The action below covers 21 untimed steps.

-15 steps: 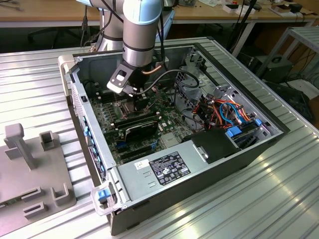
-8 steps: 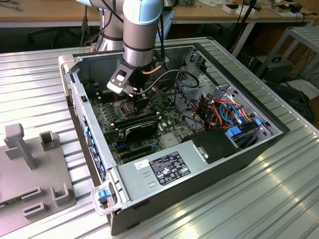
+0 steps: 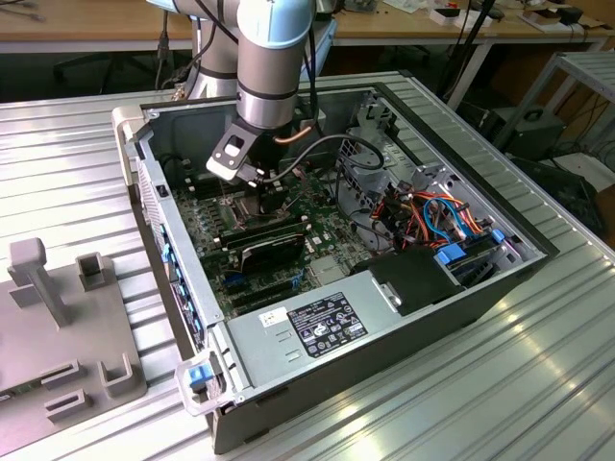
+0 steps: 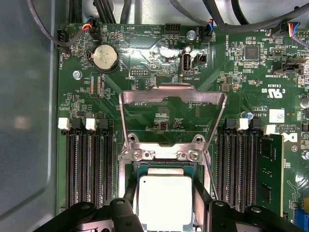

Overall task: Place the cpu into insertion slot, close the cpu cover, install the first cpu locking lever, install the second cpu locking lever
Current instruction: 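Place the cpu into insertion slot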

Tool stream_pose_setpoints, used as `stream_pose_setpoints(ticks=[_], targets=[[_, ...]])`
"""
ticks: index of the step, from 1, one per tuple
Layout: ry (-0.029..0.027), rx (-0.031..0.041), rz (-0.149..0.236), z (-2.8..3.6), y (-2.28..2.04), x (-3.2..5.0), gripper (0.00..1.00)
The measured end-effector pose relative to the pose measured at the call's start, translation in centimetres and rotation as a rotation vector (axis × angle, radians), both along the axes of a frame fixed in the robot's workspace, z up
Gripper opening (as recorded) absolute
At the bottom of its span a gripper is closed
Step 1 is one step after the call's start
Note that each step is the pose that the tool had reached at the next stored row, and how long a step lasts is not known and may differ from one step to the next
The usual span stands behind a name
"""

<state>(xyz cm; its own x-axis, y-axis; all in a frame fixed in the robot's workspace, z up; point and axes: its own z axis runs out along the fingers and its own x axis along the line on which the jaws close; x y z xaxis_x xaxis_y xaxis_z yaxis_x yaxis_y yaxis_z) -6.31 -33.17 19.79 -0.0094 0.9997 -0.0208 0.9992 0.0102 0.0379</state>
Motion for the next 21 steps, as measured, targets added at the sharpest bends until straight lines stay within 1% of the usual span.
stream_pose_setpoints(ticks=[6, 10, 18, 20, 21], targets=[[0.0001, 0.0, 0.0, -0.09, 0.0, 0.0, 0.55], [0.0003, -0.0002, 0.0, -0.36, -0.01, -0.01, 0.55], [-0.0001, 0.0, 0.0, -0.4, 0.0, 0.0, 0.55], [-0.0002, 0.0002, 0.0, -0.4, -0.01, 0.0, 0.55], [-0.0006, 0.0009, 0.0, -0.42, 0.01, 0.01, 0.61]])
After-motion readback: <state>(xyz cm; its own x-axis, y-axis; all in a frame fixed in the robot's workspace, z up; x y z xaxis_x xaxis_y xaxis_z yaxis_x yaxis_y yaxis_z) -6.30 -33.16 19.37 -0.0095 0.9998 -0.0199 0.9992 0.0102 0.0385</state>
